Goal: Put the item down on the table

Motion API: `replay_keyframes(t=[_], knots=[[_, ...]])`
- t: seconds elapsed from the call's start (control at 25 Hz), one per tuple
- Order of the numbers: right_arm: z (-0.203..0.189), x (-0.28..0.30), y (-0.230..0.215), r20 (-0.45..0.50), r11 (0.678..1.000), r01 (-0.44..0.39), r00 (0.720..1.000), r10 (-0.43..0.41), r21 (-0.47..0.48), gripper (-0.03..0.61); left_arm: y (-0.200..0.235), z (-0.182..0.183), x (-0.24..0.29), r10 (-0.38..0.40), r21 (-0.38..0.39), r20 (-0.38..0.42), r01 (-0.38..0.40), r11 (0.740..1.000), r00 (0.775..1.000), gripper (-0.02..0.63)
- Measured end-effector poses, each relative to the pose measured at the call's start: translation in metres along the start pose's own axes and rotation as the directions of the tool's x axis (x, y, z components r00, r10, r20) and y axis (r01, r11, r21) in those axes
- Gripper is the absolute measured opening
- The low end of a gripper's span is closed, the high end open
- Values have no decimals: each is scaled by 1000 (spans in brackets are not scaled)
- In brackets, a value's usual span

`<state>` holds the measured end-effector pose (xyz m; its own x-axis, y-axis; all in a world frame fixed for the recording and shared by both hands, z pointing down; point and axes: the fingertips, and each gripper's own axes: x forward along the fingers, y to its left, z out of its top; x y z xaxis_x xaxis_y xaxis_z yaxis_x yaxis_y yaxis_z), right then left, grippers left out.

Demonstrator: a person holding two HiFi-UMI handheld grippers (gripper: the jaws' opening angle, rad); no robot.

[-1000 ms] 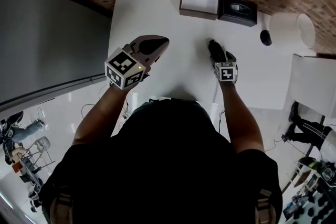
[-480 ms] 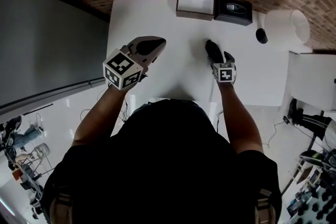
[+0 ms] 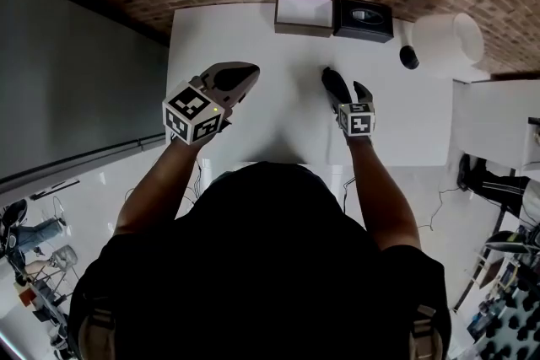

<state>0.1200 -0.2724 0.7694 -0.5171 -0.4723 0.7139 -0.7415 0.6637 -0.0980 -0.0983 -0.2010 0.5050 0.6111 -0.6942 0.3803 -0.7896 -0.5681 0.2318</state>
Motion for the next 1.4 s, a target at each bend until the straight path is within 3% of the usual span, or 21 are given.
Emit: replay_keyframes(t=[0.16,0.72,1.4], knots=[[19,-15,10,51,1000,-7,999,7,-7,382,1,6,-3,-21,-40,28,22,999,999,14],[55,-70,38,108,997,63,992,-67,36,374,0,8,-16,-53,1,42,53,999,998,15],[89,-123,70,168,996,43,984,-55,72,362,-5,7,-28,-77,23,43,76,997,996,15]])
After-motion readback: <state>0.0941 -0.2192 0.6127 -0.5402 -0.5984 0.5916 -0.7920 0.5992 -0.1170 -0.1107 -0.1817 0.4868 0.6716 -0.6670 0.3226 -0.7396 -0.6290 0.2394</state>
